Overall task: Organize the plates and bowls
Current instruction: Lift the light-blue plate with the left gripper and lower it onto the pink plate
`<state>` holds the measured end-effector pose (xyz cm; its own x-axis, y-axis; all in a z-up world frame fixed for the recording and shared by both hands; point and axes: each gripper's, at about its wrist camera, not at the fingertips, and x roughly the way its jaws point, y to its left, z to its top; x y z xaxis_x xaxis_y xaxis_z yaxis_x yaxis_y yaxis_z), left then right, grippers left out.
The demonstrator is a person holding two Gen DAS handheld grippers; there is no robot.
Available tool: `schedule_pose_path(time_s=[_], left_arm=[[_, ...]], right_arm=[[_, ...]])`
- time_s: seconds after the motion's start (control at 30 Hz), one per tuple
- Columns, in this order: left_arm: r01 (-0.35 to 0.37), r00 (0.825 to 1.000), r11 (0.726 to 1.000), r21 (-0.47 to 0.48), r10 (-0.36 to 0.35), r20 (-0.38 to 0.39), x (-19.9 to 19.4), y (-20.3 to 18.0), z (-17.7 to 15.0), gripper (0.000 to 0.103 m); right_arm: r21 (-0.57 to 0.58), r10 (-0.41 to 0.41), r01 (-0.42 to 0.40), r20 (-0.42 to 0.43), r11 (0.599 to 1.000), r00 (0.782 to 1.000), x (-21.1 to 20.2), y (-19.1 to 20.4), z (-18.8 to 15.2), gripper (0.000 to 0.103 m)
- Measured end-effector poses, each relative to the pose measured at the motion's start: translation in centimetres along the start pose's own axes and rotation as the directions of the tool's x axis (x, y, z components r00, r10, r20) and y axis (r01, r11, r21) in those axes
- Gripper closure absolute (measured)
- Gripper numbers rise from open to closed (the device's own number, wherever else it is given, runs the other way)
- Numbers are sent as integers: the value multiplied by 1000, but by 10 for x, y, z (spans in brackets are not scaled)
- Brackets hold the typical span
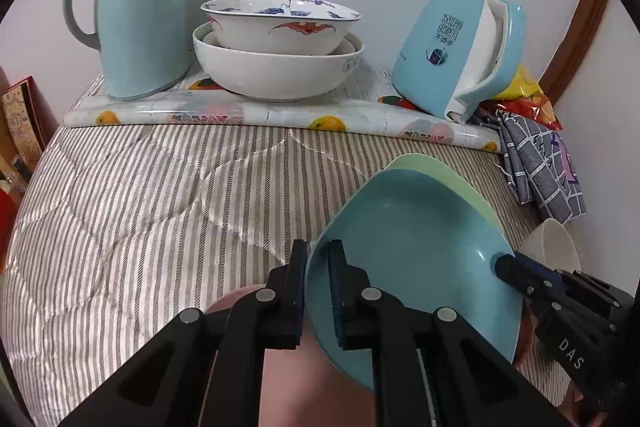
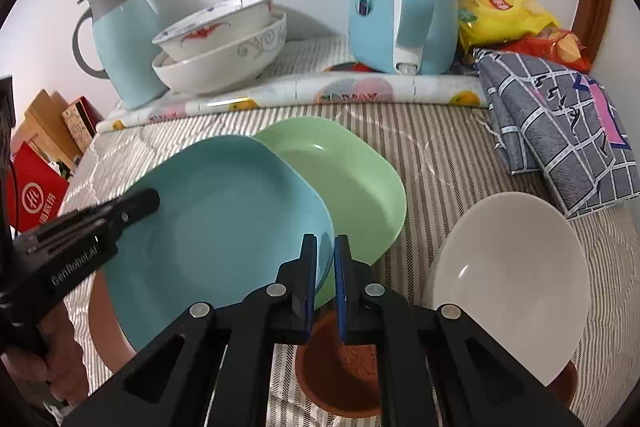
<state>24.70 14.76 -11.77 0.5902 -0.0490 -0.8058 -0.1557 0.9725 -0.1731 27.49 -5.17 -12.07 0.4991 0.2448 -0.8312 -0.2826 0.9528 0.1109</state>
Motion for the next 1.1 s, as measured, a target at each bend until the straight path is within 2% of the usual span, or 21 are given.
schedule_pose_path(time_s=[0.63, 1.1], left_arm=[[-2, 999, 999, -39, 3, 48, -52, 5, -27, 92], [-33, 997, 997, -65, 37, 65, -78, 19, -48, 92]], right_arm=[[-7, 27, -26, 70, 1000, 997, -49, 12, -21, 97], [-46, 48, -44, 83, 998, 995, -65, 31, -37, 97]])
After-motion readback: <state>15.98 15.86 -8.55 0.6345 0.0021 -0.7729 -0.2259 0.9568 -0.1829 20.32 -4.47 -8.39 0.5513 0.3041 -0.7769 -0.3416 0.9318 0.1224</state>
